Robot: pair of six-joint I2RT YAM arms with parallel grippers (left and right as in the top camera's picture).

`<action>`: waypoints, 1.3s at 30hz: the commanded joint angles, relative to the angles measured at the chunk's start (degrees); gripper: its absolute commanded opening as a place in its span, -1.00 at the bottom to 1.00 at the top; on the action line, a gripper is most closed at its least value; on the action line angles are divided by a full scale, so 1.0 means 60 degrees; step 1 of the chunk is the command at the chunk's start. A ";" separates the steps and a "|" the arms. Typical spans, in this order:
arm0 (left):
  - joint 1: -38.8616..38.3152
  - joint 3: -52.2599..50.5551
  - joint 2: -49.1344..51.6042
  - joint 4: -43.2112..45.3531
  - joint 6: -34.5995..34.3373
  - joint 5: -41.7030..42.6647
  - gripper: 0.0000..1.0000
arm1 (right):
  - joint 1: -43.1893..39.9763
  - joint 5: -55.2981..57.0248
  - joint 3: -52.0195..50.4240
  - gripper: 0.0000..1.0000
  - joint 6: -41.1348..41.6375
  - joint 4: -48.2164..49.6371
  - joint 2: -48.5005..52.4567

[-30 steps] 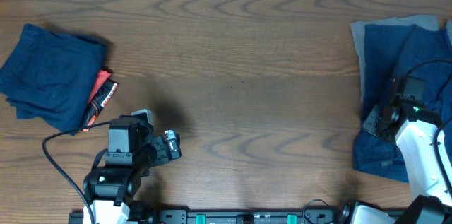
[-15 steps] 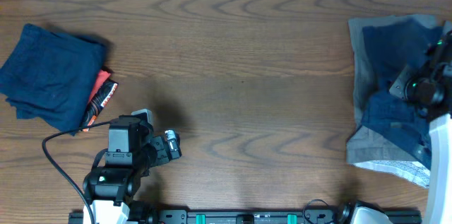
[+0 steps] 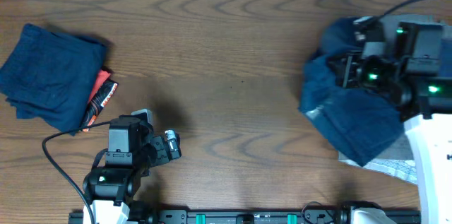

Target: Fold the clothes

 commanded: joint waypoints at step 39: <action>-0.0984 0.0127 0.2011 0.2954 -0.2954 0.1122 0.96 | -0.1953 0.4561 0.0055 -0.02 0.1180 -0.2124 0.1585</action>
